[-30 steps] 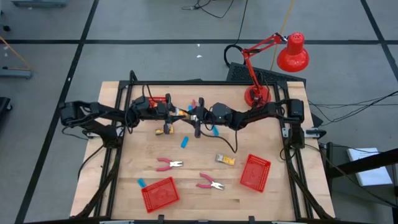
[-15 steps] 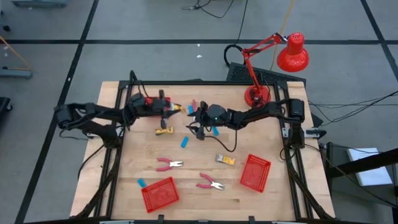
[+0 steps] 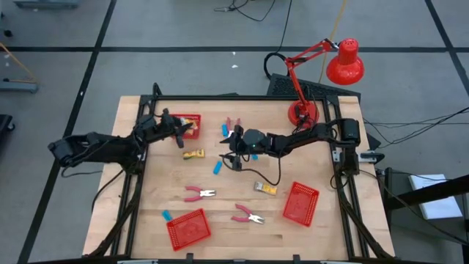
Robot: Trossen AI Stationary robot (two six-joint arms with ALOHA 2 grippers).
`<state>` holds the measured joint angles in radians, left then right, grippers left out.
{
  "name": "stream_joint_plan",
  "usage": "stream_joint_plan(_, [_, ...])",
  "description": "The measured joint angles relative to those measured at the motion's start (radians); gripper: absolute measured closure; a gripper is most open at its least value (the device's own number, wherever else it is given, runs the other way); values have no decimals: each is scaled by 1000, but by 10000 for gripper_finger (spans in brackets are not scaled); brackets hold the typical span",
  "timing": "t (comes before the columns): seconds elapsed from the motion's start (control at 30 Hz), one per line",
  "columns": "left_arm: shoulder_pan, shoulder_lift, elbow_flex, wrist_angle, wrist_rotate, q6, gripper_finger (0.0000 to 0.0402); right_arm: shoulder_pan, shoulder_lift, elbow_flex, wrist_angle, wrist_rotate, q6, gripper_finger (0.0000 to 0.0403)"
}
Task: Pick & Place School Supplies
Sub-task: Put the yellow crayon box into the top red basket
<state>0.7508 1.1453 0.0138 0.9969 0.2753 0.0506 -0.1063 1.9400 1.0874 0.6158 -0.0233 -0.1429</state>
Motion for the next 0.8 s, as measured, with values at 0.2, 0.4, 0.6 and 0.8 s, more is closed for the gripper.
stream_joint_plan(0.2, [1, 0, 0, -38, -86, 2, 321, 11, 0, 0, 1, 0, 0, 165])
stream_joint_plan(0.4, [1, -1, 0, -55, -146, -7, 321, 12, 0, 0, 2, -3, 0, 172])
stream_joint_plan(0.6, [0, -2, 7, 43, -54, -49, 201, 11, 0, 0, 1, -4, -4, 170])
stream_joint_plan(0.8, [1, -3, 8, 56, -32, -62, 108, 10, 0, 0, 1, -4, -2, 170])
